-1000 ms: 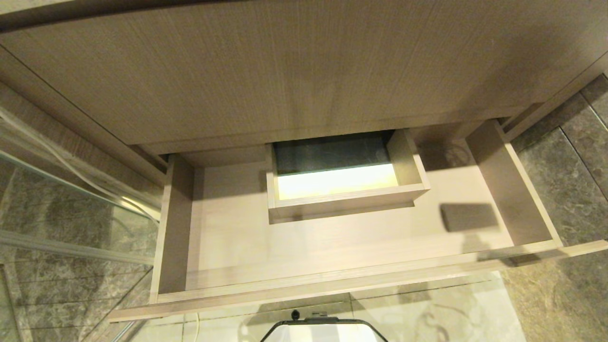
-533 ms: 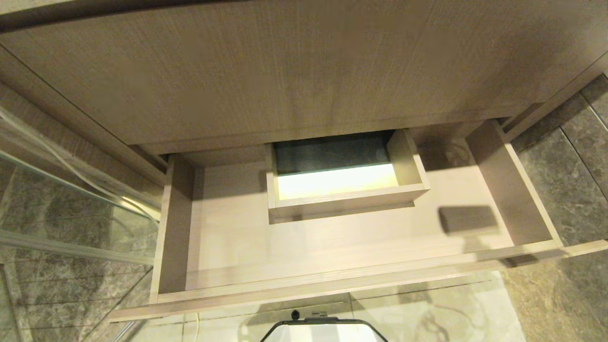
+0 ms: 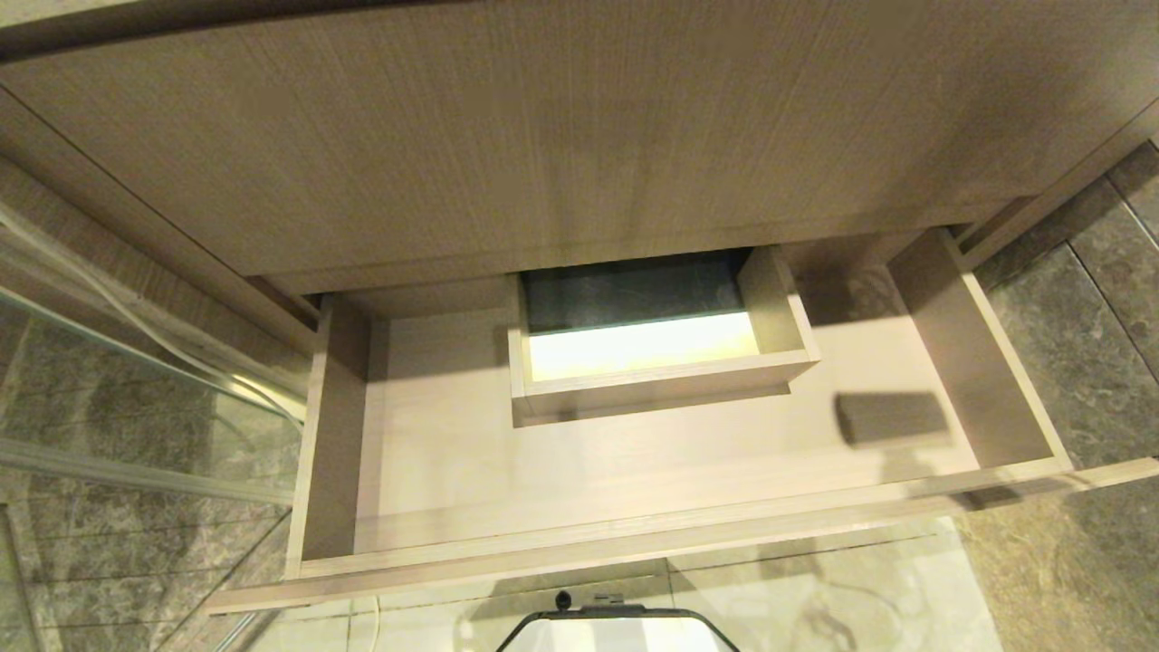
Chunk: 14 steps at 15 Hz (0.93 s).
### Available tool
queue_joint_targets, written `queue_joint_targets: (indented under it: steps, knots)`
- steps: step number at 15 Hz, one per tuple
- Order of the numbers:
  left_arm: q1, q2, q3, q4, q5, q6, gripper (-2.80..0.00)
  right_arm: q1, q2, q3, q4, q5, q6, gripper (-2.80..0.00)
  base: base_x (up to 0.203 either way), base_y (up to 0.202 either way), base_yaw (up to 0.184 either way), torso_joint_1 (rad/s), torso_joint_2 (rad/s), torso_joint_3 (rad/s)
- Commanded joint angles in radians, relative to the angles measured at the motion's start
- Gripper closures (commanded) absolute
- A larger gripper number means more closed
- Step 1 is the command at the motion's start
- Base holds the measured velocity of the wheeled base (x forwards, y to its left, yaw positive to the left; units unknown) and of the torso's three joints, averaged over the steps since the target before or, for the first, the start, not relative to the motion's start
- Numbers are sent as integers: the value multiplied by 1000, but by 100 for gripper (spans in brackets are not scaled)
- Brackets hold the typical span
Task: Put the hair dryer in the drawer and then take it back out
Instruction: Place it on the countertop
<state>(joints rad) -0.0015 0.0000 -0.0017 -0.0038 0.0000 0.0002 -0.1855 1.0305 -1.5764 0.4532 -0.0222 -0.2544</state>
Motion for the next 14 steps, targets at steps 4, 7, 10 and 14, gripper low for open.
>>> queue_joint_targets:
  steps: [4,7,10,14]
  knots:
    - [0,0,0,-1,0,0,0,0,-28,-22,4,4,-2,0,0,0,0,0,0,0]
    - [0,1,0,-1,0,0,0,0,-35,-22,4,4,-3,0,0,0,0,202,-306,-92]
    - [0,0,0,-1,0,0,0,0,-40,-22,5,5,-3,0,0,0,0,116,-472,-178]
    - [0,1,0,-1,0,0,0,0,-43,-18,12,4,-3,0,0,0,0,349,-529,-198]
